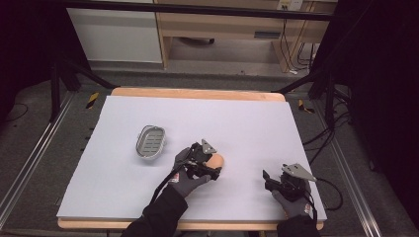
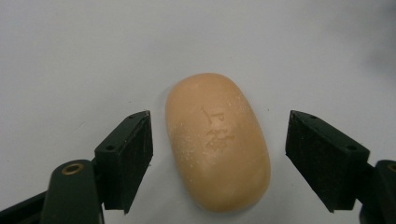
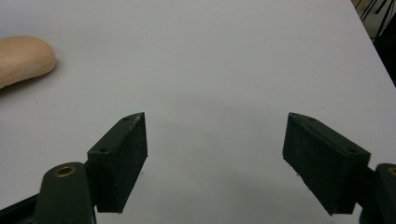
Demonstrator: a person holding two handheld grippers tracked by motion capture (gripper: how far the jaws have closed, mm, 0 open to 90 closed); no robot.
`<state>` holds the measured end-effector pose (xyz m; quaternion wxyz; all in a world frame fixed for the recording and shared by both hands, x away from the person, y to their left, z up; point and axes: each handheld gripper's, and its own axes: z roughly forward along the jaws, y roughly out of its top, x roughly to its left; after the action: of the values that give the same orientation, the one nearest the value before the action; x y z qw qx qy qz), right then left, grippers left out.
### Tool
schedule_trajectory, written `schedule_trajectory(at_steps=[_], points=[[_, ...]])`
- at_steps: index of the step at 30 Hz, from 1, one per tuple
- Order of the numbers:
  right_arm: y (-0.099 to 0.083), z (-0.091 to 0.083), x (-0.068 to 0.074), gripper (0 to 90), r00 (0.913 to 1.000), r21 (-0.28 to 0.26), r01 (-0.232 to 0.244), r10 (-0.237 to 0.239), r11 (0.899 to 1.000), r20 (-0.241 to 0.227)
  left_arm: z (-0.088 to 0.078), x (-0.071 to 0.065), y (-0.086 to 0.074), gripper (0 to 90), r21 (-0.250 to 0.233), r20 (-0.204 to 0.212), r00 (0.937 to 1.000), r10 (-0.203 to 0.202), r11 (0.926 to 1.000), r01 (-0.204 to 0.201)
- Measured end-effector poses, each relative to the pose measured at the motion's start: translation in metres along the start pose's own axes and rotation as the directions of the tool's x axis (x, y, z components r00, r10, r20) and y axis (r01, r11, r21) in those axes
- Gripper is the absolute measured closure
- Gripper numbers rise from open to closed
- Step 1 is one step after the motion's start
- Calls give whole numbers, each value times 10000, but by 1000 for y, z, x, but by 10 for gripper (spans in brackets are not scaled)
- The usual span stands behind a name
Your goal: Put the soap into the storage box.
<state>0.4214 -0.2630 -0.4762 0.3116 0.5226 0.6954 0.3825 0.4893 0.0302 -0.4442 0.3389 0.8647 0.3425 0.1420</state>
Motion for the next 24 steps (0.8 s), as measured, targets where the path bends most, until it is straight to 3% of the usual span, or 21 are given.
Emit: schedule_trajectory(at_steps=[24], points=[[0,0,1,227,10000,66,-22,22,10000,-64,23,1,4,275,566,18,9998,-197,9982,196]])
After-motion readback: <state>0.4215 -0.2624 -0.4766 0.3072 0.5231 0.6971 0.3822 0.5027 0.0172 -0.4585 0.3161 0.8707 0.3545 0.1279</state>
